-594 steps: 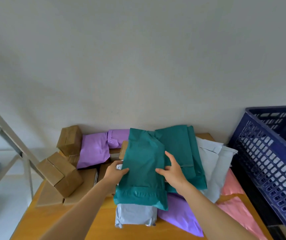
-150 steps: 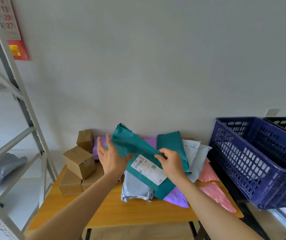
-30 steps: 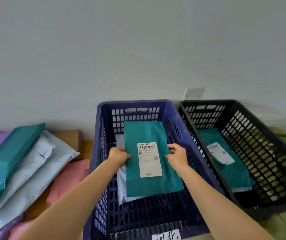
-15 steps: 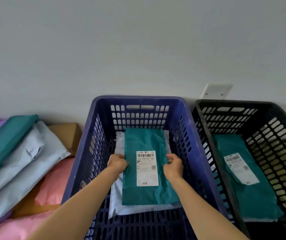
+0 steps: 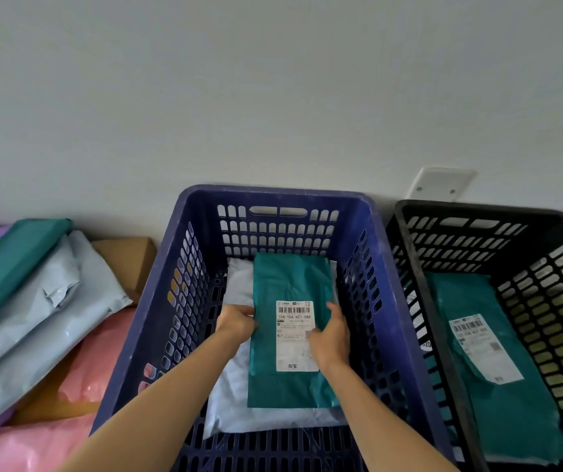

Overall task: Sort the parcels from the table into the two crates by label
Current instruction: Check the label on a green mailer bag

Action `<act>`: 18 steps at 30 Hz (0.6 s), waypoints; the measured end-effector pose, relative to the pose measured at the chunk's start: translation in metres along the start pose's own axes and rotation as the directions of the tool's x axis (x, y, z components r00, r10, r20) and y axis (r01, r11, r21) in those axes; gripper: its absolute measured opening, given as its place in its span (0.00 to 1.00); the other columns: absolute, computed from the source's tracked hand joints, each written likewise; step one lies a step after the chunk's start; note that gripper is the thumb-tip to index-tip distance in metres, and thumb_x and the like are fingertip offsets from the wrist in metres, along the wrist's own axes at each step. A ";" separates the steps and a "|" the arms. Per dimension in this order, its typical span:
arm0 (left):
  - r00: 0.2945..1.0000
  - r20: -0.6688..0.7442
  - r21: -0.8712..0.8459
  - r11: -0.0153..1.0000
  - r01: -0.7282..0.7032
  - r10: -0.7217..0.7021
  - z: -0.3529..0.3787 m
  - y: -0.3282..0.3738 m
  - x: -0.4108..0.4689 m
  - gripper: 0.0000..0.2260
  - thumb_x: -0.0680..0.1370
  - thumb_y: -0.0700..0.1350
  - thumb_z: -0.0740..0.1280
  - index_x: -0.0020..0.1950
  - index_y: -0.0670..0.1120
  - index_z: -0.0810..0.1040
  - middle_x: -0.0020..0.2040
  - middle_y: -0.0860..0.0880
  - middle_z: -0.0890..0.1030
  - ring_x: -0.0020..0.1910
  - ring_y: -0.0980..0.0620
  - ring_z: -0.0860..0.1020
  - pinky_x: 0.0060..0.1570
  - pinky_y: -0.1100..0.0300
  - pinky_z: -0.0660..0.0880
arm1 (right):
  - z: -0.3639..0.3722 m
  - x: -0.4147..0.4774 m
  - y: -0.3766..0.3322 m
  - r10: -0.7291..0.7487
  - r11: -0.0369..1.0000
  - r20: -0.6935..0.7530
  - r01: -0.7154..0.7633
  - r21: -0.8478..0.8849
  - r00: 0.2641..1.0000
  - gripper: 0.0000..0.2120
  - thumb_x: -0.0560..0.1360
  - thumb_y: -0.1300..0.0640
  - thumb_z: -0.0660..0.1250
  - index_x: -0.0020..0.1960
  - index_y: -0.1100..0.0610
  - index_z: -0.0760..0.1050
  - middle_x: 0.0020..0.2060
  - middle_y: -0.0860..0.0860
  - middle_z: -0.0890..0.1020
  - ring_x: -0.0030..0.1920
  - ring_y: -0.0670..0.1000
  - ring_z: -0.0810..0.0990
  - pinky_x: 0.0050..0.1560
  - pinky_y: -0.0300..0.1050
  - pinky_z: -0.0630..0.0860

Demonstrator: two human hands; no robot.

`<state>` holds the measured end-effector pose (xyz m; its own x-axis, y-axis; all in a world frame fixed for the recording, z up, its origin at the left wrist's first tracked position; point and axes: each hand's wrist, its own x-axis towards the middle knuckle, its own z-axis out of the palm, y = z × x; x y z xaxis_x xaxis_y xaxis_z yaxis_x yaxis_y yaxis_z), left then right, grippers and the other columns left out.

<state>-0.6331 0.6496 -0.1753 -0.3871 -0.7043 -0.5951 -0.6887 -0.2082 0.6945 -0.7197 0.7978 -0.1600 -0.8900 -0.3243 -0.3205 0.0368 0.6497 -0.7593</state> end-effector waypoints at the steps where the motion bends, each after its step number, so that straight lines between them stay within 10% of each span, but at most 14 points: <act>1: 1.000 0.018 0.005 1.000 0.000 0.000 0.002 0.000 0.001 0.15 0.74 0.30 0.66 0.60 0.38 0.80 0.51 0.43 0.81 0.51 0.43 0.80 0.53 0.53 0.78 | 0.000 0.000 0.000 -0.012 1.000 -0.006 0.012 -0.024 1.000 0.26 0.75 0.70 0.61 0.72 0.58 0.65 0.68 0.55 0.70 0.64 0.57 0.73 0.63 0.51 0.74; 12: 0.990 0.141 0.065 0.997 -0.033 0.023 -0.021 0.013 -0.026 0.27 0.75 0.33 0.68 0.73 0.42 0.66 0.63 0.35 0.76 0.60 0.39 0.76 0.54 0.52 0.75 | 0.003 -0.005 -0.015 -0.198 0.957 0.016 0.197 -0.211 0.980 0.29 0.74 0.68 0.66 0.73 0.59 0.64 0.75 0.56 0.59 0.74 0.57 0.61 0.72 0.53 0.65; 18: 0.958 0.063 0.085 0.955 -0.284 0.279 -0.082 0.052 -0.066 0.21 0.77 0.32 0.66 0.69 0.41 0.71 0.53 0.40 0.79 0.45 0.47 0.78 0.43 0.57 0.75 | -0.013 -0.030 -0.072 -0.312 0.948 -0.017 0.310 -0.073 0.950 0.23 0.76 0.69 0.61 0.70 0.58 0.67 0.69 0.52 0.66 0.62 0.55 0.73 0.51 0.43 0.72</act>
<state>-0.5931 0.6294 -0.0670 -0.6019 -0.6902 -0.4016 -0.5997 0.0585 0.7981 -0.7015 0.7691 -0.0883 -0.8648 -0.4987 -0.0578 -0.2739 0.5653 -0.7781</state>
